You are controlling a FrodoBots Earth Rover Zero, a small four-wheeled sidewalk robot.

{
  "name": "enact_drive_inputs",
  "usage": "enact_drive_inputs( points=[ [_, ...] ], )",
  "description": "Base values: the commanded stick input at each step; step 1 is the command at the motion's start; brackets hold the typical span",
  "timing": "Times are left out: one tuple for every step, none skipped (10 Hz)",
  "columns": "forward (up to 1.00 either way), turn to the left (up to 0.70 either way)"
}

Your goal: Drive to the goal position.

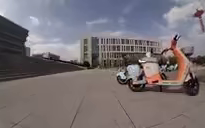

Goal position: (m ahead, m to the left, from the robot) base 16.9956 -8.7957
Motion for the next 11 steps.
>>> enact_drive_inputs(
  points=[
    [0.00, 0.00],
    [0.00, 0.00],
    [0.00, 0.00],
    [0.00, 0.00],
    [0.00, 0.00],
    [0.00, 0.00],
    [0.04, 0.00],
    [0.05, 0.00],
    [0.06, 0.00],
    [0.11, 0.00],
    [0.31, 0.00]
  ],
)
